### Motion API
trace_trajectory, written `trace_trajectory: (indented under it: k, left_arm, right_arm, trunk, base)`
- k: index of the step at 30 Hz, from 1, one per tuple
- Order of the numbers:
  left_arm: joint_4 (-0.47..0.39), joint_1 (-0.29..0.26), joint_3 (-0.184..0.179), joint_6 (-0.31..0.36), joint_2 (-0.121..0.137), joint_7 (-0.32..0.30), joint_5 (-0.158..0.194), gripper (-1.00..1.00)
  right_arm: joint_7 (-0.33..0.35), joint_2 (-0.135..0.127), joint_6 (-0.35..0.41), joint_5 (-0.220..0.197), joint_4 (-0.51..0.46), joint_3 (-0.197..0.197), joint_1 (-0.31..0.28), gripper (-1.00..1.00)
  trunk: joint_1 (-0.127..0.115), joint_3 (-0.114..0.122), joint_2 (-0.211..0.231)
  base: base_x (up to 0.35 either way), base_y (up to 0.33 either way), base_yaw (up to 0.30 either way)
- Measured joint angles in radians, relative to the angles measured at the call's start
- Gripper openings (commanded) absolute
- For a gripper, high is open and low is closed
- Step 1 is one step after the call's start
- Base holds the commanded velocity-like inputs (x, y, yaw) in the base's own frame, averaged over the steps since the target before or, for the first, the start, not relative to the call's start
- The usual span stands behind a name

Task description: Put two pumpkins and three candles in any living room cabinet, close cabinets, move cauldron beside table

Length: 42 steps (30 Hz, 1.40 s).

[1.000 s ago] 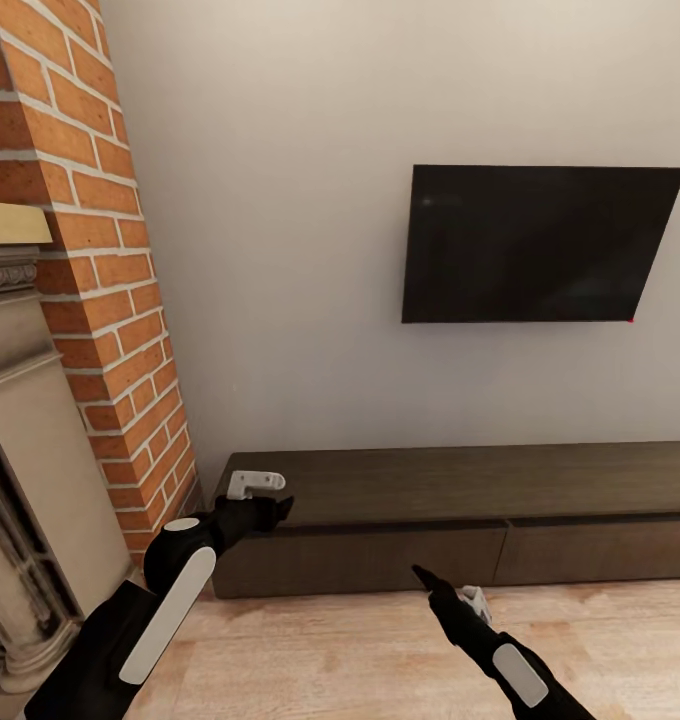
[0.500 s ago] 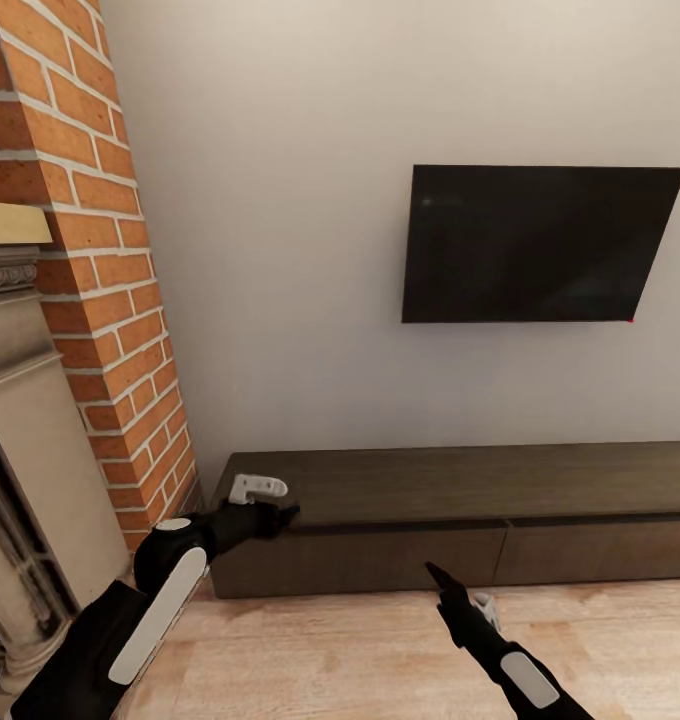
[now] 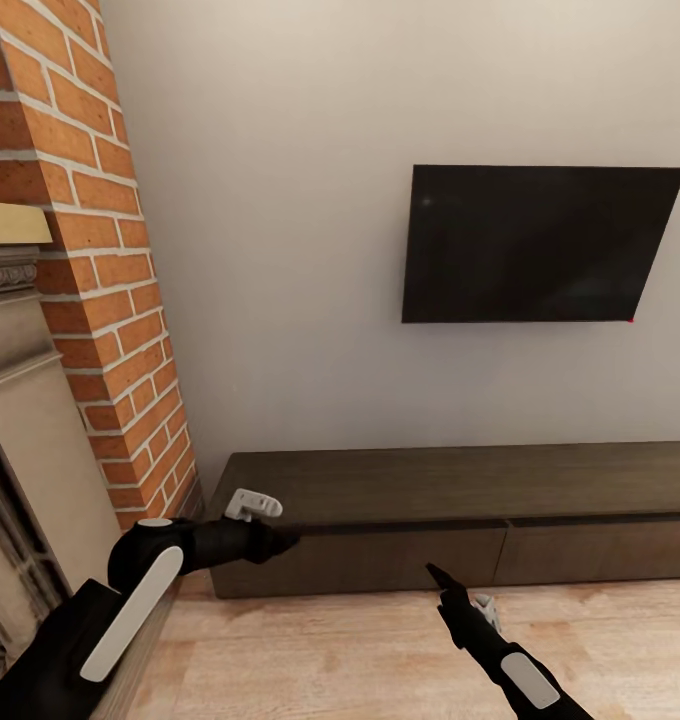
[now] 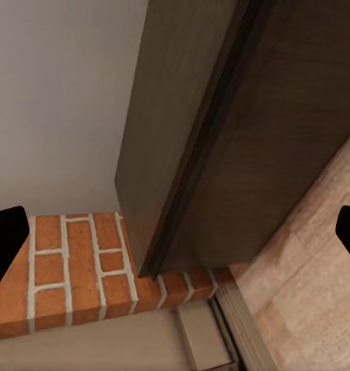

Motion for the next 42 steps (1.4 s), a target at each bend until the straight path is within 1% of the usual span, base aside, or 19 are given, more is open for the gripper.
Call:
trace_trajectory:
  k: [12,15,18,20,22,24,25,31,42]
  left_arm:
    - [0.0,0.0,0.012,0.01,0.0,-0.007,0.008,1.0]
    - [0.0,0.0,0.028,0.011,0.001,-0.03,0.008,1.0]
    - [0.0,0.0,0.037,0.011,0.001,-0.047,0.008,1.0]
    - [0.0,0.0,0.042,0.011,0.001,-0.056,0.008,1.0]
    - [0.0,0.0,0.046,0.011,0.001,-0.062,0.008,1.0]
    - [0.0,0.0,0.047,0.011,0.001,-0.064,0.008,1.0]
    - [0.0,0.0,0.047,0.011,0.0,-0.065,0.008,1.0]
    - [0.0,0.0,0.047,0.009,0.0,-0.065,0.007,1.0]
    - [0.0,0.0,0.047,0.01,0.0,-0.065,0.006,1.0]
  right_arm:
    - [-0.001,0.0,-0.002,0.0,0.001,0.0,0.0,1.0]
    - [-0.001,0.0,-0.004,-0.001,0.001,0.0,0.0,1.0]
    - [-0.001,0.0,-0.005,-0.001,0.002,-0.001,0.0,1.0]
    - [-0.001,0.001,-0.007,0.0,0.005,-0.015,0.0,1.0]
    - [0.0,0.001,-0.008,0.003,0.008,-0.044,0.0,1.0]
    - [0.0,0.001,-0.008,0.004,0.009,-0.054,0.0,1.0]
    - [0.0,0.001,-0.008,0.004,0.01,-0.057,0.0,1.0]
    - [-0.001,0.001,-0.009,0.005,0.013,-0.064,0.0,1.0]
    - [-0.001,0.001,-0.01,0.003,0.035,-0.074,0.0,1.0]
  trunk:
    - [0.0,0.0,0.0]
    - [0.0,0.0,0.0]
    - [0.0,0.0,0.0]
    - [-0.008,0.006,0.014]
    - [-0.015,0.012,0.028]
    - [-0.023,0.019,0.042]
    - [-0.027,0.022,0.049]
    - [-0.027,0.022,0.049]
    - [-0.027,0.022,0.049]
  base:
    - [0.0,0.0,0.0]
    - [0.0,0.0,0.0]
    - [0.0,0.0,0.0]
    - [0.0,0.0,0.0]
    - [0.0,0.0,0.0]
    - [0.0,0.0,0.0]
    - [0.0,0.0,0.0]
    - [0.054,0.042,0.0]
    - [0.238,0.175,0.0]
